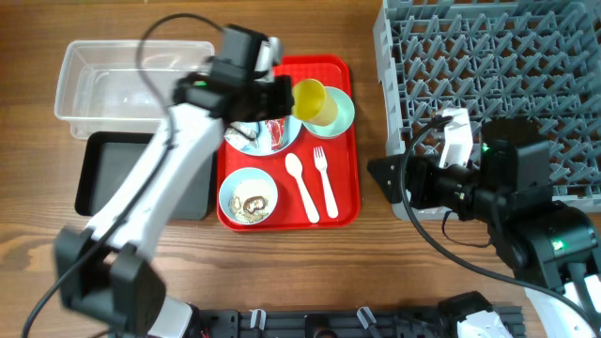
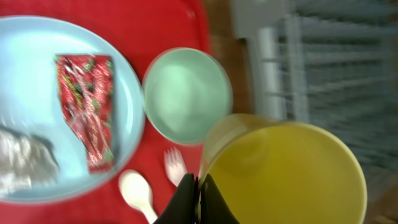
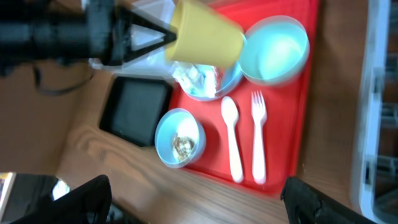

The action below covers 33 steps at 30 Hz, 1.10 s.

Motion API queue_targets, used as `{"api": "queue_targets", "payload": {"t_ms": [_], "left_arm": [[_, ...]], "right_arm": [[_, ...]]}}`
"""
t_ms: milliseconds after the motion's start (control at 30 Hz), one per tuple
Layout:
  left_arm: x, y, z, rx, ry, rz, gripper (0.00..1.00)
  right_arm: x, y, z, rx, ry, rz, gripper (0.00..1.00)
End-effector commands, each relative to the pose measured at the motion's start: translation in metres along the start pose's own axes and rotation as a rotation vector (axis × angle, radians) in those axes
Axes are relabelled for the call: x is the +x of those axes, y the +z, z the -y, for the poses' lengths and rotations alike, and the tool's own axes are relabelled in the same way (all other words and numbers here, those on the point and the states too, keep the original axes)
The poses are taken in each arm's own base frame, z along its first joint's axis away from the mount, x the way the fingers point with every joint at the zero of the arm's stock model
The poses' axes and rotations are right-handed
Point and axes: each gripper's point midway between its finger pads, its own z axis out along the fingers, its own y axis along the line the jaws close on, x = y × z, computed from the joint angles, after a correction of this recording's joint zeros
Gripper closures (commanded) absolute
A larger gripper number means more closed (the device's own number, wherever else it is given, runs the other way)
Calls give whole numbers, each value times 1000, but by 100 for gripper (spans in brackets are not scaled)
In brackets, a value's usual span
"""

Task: Sort waste into correct bins and load items into the dishwasher rack
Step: 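Hand the yellow cup from the left gripper to the right gripper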

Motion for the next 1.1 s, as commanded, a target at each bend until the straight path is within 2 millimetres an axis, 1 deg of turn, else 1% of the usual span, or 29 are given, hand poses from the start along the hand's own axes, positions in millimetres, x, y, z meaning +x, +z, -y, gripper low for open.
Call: {"api": "queue_targets", "payload": {"t_ms": [0, 67, 100, 200, 267, 367, 467, 533, 633, 700, 867, 1000, 1067], "left_arm": [[20, -72, 64, 441, 11, -109, 96], [29, -98, 78, 548, 35, -130, 96], [32, -107, 83, 586, 50, -135, 96], [44, -139, 104, 714, 106, -142, 96], [52, -159, 117, 794, 134, -152, 96], [58, -173, 123, 821, 160, -141, 96], [64, -185, 130, 862, 182, -144, 96], [67, -191, 134, 888, 190, -150, 96], [68, -192, 134, 890, 192, -149, 96], [68, -192, 134, 890, 192, -150, 96], [72, -191, 139, 898, 204, -165, 96], [73, -189, 139, 890, 206, -164, 96], [72, -188, 138, 879, 206, -159, 96]], "right_arm": [[-16, -23, -43, -180, -144, 101, 11], [-20, -33, -66, -289, -217, 133, 11], [-20, -36, -74, -329, -243, 137, 11], [-17, -38, -84, -390, -304, 128, 10], [-17, -37, -88, -422, -314, 115, 6], [-13, -39, -101, -510, -379, 99, 5], [-15, -38, -106, -550, -392, 92, 4], [-16, -35, -106, -564, -391, 84, 4], [-15, -38, -120, -675, -431, 63, 5], [-16, -40, -126, -723, -449, 56, 8], [-22, -38, -128, -731, -445, 67, 13], [-22, -40, -131, -758, -451, 61, 30], [-22, -40, -131, -758, -451, 61, 36]]}}
